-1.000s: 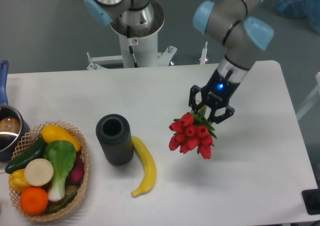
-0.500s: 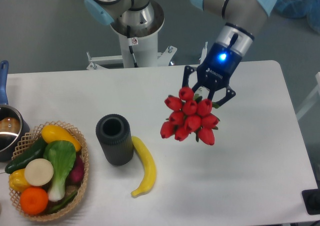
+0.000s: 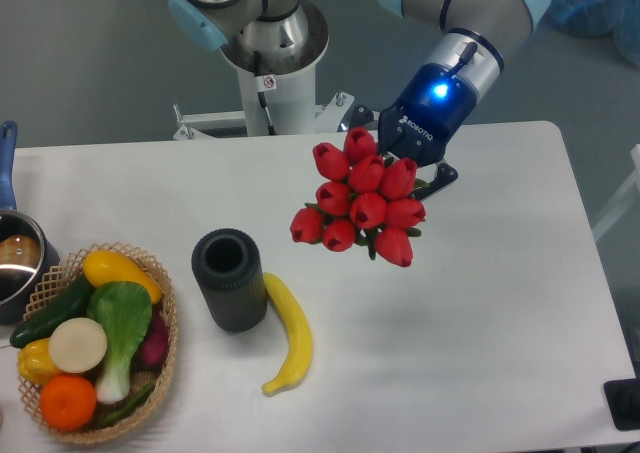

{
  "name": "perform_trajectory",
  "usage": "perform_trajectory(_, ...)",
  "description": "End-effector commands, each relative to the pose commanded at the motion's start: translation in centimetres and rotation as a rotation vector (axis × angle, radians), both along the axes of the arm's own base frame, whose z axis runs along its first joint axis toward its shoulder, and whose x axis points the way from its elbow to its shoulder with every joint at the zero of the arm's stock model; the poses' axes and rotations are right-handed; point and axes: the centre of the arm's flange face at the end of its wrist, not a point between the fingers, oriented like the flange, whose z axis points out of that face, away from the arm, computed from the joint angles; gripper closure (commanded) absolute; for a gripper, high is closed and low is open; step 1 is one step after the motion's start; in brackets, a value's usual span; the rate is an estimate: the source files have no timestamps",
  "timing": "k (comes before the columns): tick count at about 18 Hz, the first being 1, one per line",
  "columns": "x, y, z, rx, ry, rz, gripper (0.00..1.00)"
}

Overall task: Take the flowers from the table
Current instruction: 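Lift the red tulip bunch up off the table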

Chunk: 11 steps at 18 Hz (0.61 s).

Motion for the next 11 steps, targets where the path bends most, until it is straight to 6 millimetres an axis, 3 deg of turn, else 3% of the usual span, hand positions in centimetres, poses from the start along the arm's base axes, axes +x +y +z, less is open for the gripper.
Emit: perform_trajectory(11, -0.12, -0.13, -0.21, 0.000, 0.000, 0.002, 0.55)
